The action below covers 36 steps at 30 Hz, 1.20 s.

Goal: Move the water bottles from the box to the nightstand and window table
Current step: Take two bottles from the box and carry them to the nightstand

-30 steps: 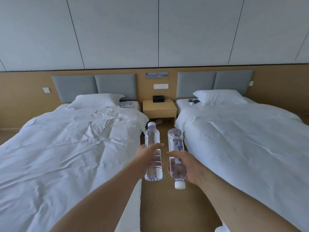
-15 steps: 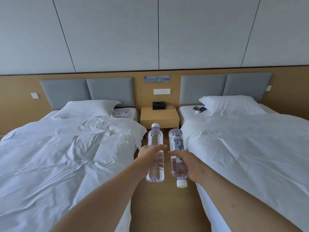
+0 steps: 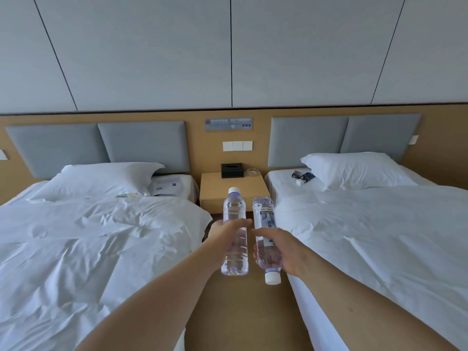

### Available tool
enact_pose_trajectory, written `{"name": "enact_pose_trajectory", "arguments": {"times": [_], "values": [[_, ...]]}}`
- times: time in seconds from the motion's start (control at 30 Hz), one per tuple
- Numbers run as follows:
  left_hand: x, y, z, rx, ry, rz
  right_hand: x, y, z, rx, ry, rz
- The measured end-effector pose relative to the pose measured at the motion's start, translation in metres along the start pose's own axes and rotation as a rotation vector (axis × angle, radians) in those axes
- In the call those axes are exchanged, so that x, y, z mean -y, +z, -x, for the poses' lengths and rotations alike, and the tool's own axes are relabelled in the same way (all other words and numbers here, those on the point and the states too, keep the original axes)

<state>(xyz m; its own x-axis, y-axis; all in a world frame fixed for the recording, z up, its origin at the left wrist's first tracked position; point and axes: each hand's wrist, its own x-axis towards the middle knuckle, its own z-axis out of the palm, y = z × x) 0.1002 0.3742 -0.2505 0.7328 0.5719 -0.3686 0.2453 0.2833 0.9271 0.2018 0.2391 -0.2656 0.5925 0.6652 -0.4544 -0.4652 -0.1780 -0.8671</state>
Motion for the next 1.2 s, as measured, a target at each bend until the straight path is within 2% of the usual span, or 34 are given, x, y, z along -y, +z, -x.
{"name": "enact_pose_trajectory", "arguments": {"times": [0.23, 0.37, 0.63, 0.83, 1.0, 1.2], "values": [[-0.083, -0.027, -0.164, 0.030, -0.029, -0.045, 0.086, 0.021, -0.147, -0.046, -0.007, -0.003], [-0.095, -0.030, -0.199, -0.019, -0.043, -0.070, 0.103, 0.019, -0.177, -0.032, -0.007, -0.009], [-0.128, -0.020, -0.359, -0.106, -0.064, -0.110, 0.158, -0.008, -0.342, -0.051, 0.002, 0.003], [-0.173, 0.000, -0.485, -0.141, -0.069, -0.100, 0.222, -0.039, -0.481, -0.036, 0.025, 0.033], [-0.201, 0.010, -0.563, -0.221, -0.118, -0.116, 0.262, -0.056, -0.564, 0.005, 0.066, 0.013], [-0.206, 0.006, -0.640, -0.256, -0.195, -0.073, 0.279, -0.062, -0.638, 0.026, 0.153, -0.016]]}}
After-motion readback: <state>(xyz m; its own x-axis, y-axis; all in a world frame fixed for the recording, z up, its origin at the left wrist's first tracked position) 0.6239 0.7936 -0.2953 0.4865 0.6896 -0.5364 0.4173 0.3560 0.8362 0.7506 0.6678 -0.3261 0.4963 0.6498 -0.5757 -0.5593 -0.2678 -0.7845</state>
